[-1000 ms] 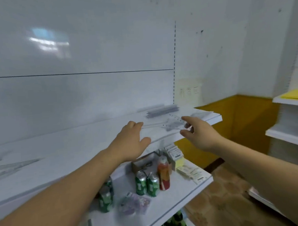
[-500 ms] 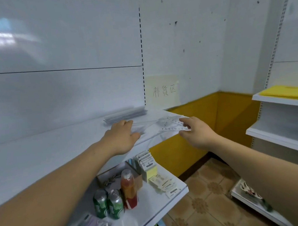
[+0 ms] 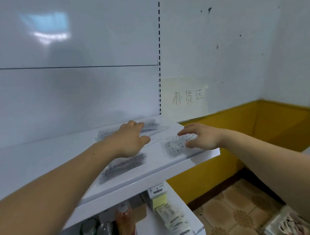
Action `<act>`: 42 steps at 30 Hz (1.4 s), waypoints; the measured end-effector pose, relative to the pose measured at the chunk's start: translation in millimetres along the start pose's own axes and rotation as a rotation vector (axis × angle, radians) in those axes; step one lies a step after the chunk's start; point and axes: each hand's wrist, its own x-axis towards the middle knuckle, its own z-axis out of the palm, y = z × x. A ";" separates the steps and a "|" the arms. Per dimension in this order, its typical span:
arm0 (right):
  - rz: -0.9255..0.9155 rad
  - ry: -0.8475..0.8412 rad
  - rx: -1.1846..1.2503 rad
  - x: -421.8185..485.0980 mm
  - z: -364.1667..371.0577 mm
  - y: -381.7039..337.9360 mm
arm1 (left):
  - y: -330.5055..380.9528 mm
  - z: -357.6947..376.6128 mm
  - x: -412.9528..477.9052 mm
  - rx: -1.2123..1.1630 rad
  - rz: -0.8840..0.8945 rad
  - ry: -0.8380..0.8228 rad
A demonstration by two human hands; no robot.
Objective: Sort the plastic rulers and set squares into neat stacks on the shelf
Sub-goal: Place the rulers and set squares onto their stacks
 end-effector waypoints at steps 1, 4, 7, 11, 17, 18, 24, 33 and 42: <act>-0.027 -0.037 -0.019 6.2 -3.1 4.5 | 2.4 1.6 2.8 -0.003 -0.013 -0.003; -0.102 -0.133 -0.020 23.1 -9.5 15.7 | 10.6 6.8 8.7 -0.016 -0.078 -0.002; -0.168 -0.216 -0.014 34.6 -10.4 24.9 | 20.8 10.6 10.8 -0.013 -0.153 0.002; -0.270 -0.201 -0.040 42.9 -11.6 35.3 | 33.5 14.3 8.6 -0.013 -0.231 0.019; -0.395 -0.046 -0.052 41.6 -6.1 48.0 | 55.4 27.5 -3.5 0.049 -0.276 0.015; -0.402 -0.024 -0.030 39.3 -4.5 49.7 | 58.8 29.6 -4.4 0.049 -0.281 0.013; -0.418 0.025 0.086 28.7 1.4 54.8 | 72.2 34.3 -0.1 0.061 -0.285 -0.007; -0.271 0.005 0.096 26.2 -6.0 78.8 | 85.8 38.6 17.8 0.006 -0.187 -0.078; -0.276 -0.020 0.067 27.1 0.4 90.0 | 100.1 46.7 41.1 -0.020 -0.124 -0.142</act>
